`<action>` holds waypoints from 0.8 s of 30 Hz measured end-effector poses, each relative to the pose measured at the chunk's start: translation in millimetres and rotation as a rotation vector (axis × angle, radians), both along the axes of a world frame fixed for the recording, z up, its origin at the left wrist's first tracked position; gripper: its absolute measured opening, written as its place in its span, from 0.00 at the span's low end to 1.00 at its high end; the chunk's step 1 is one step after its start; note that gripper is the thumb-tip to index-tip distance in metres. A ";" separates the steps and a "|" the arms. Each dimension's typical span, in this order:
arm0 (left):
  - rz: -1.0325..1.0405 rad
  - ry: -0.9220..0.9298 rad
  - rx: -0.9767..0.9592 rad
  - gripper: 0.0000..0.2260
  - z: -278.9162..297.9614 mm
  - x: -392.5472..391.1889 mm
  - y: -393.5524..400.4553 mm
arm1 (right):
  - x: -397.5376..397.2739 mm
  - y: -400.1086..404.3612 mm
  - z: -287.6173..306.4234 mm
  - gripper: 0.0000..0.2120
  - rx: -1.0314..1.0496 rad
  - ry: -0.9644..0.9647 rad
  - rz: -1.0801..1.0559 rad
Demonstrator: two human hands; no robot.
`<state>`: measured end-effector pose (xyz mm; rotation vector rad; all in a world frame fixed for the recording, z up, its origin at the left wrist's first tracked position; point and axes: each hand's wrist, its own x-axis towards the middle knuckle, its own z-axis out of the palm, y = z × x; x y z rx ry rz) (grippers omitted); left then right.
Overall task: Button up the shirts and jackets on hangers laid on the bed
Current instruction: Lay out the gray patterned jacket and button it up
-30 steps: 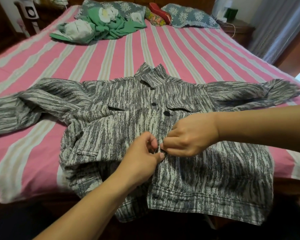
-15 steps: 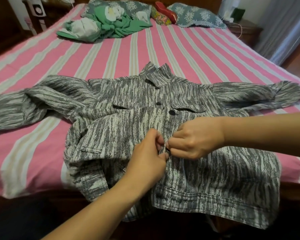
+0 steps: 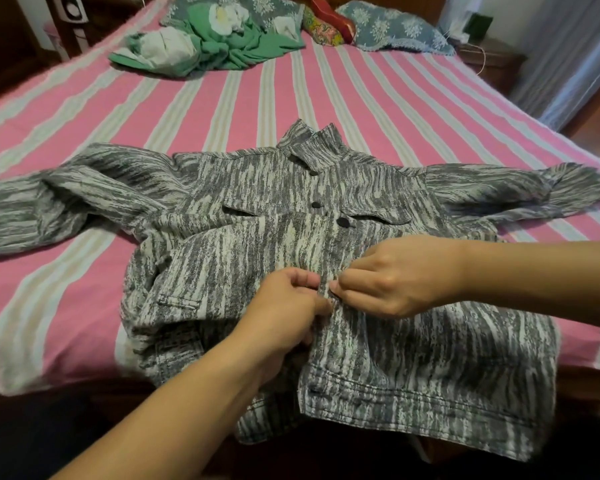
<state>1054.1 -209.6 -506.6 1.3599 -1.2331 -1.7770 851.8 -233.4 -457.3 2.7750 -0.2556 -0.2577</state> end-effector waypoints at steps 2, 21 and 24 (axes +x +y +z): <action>-0.008 -0.008 0.018 0.08 3.7 0.0 -2.1 | 4.2 -2.6 3.9 0.11 -0.012 0.004 0.015; 0.102 0.014 -0.007 0.10 6.3 -16.4 4.9 | 20.3 51.2 -11.7 0.08 0.382 -0.611 -0.905; 0.102 0.078 0.017 0.11 8.2 -11.4 7.4 | 14.9 51.5 -9.7 0.10 0.262 -0.546 -0.703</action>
